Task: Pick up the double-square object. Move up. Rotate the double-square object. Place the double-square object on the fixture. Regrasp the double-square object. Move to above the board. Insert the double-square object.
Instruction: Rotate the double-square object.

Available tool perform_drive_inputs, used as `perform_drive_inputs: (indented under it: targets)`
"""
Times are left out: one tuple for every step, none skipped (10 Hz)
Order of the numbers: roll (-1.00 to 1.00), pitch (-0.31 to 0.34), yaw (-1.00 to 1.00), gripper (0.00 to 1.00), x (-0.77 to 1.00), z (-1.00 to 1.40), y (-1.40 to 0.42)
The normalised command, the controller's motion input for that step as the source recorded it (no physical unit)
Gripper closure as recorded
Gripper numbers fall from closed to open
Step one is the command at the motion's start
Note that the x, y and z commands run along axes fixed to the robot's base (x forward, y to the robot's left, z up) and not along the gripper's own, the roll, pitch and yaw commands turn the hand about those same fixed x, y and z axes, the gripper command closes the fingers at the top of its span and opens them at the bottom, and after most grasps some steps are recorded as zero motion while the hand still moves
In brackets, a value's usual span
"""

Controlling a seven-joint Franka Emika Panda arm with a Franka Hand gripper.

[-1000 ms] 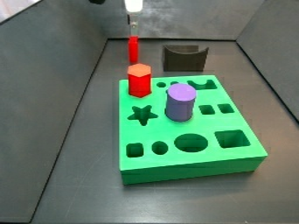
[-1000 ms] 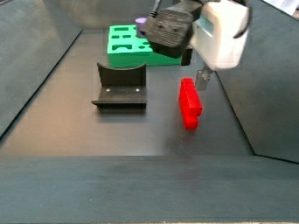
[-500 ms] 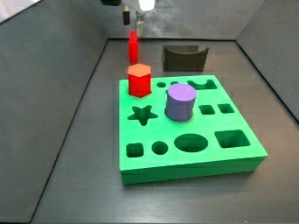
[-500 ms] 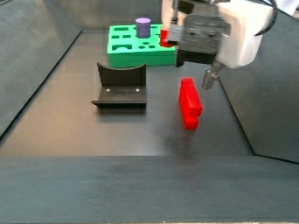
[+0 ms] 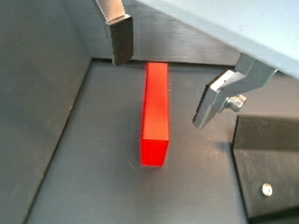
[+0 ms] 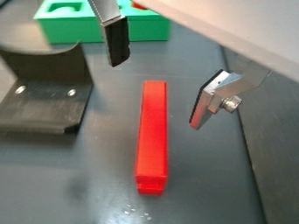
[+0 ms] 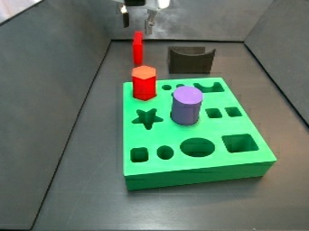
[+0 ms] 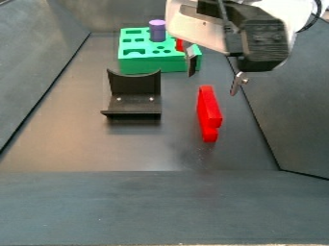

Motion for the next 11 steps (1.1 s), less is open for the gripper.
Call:
perform_drive_inputs:
  targets:
    - [0.01, -0.013, 1.00, 0.00, 0.03, -0.04, 0.01]
    - [0.02, -0.015, 1.00, 0.00, 0.03, -0.04, 0.01]
    - [0.02, -0.016, 1.00, 0.00, 0.03, -0.04, 0.01]
    - [0.02, -0.020, 1.00, 0.00, 0.03, -0.04, 0.01]
    - [0.02, -0.021, 1.00, 0.00, 0.03, -0.04, 0.01]
    - [0.03, -0.029, 1.00, 0.00, 0.03, -0.04, 0.01]
    - [0.04, -0.035, 0.97, 0.00, 0.03, -0.04, 0.01]
    - [0.04, -0.035, 0.71, 0.00, 0.03, -0.04, 0.00]
    - [0.04, -0.035, 0.42, 0.00, 0.03, -0.04, 0.00]
    - [0.04, -0.034, 0.27, 0.00, 0.03, -0.04, 0.00]
    - [0.00, 0.000, 0.00, 0.00, 0.00, -1.00, 0.00]
